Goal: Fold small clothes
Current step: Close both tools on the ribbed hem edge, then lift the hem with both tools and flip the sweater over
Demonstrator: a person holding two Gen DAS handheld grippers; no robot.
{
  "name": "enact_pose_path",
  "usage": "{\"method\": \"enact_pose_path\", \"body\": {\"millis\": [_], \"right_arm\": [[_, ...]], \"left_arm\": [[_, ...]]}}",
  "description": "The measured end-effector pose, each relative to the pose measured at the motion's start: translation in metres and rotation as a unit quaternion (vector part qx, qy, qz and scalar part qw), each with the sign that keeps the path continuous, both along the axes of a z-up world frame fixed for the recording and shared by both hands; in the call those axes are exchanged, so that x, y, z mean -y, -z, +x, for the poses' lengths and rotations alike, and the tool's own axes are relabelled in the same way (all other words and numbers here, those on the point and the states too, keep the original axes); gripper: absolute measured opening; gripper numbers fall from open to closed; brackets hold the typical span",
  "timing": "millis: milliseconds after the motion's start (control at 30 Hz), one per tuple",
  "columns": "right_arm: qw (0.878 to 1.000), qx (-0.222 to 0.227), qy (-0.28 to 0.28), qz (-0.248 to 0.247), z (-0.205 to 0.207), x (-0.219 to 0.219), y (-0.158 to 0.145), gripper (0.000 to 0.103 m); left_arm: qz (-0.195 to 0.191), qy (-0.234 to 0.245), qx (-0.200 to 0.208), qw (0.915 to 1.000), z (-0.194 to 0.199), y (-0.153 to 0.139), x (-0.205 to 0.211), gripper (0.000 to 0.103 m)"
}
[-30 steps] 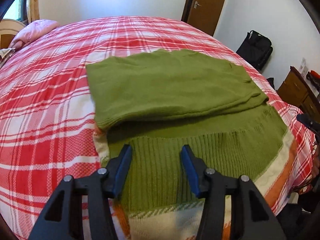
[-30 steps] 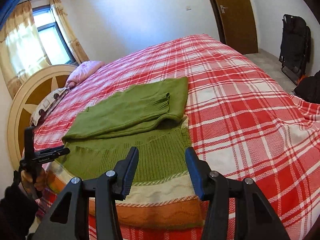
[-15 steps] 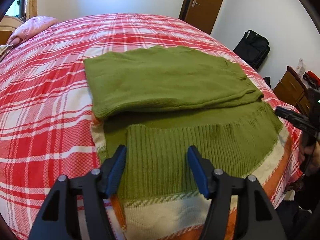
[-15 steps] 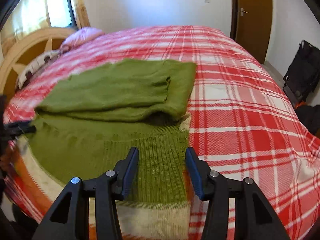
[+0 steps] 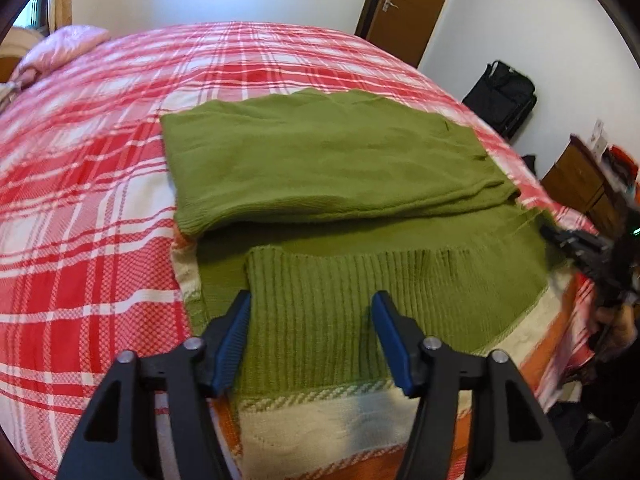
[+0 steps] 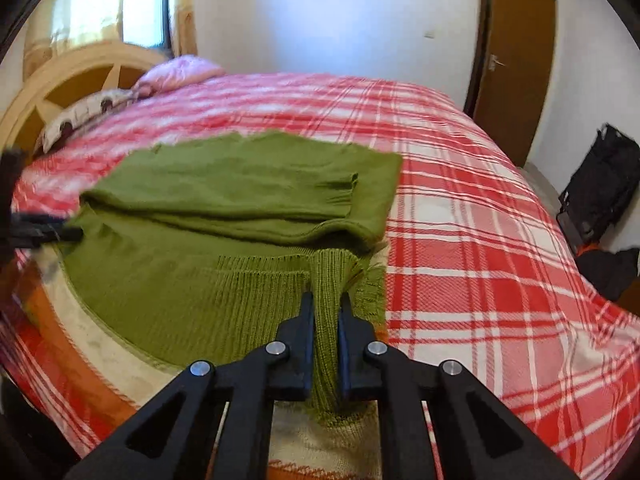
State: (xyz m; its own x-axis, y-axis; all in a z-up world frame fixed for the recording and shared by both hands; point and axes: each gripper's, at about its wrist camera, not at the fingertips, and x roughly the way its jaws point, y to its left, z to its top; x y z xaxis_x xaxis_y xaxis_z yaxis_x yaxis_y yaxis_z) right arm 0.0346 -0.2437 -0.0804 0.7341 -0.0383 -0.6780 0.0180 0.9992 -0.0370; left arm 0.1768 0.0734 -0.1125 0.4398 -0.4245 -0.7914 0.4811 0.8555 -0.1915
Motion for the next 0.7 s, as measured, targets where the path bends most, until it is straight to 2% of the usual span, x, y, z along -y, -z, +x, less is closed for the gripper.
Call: {"method": "enact_pose_path", "body": {"millis": [67, 167, 367, 567, 700], "right_arm": [[1.000, 0.009, 0.010, 0.017, -0.006, 0.002, -0.003, 0.009], [1.000, 0.010, 0.012, 0.022, -0.005, -0.001, -0.004, 0.009], [0.999, 0.033, 0.006, 0.022, -0.004, -0.009, -0.027, 0.009], [0.997, 0.069, -0.006, 0.020, 0.008, -0.012, -0.065, 0.009], [0.996, 0.088, -0.012, 0.007, 0.027, -0.017, -0.082, 0.009]], "left_arm": [[0.021, -0.002, 0.012, 0.9997, -0.003, 0.001, 0.003, 0.035], [0.006, 0.001, 0.007, 1.0000, -0.005, 0.001, 0.001, 0.017], [0.026, -0.013, 0.030, 0.9991, -0.015, -0.004, 0.012, 0.012], [-0.006, -0.035, 0.061, 0.9975, -0.019, -0.036, 0.006, 0.012], [-0.028, -0.072, 0.077, 0.9940, -0.005, -0.055, 0.001, 0.012]]}}
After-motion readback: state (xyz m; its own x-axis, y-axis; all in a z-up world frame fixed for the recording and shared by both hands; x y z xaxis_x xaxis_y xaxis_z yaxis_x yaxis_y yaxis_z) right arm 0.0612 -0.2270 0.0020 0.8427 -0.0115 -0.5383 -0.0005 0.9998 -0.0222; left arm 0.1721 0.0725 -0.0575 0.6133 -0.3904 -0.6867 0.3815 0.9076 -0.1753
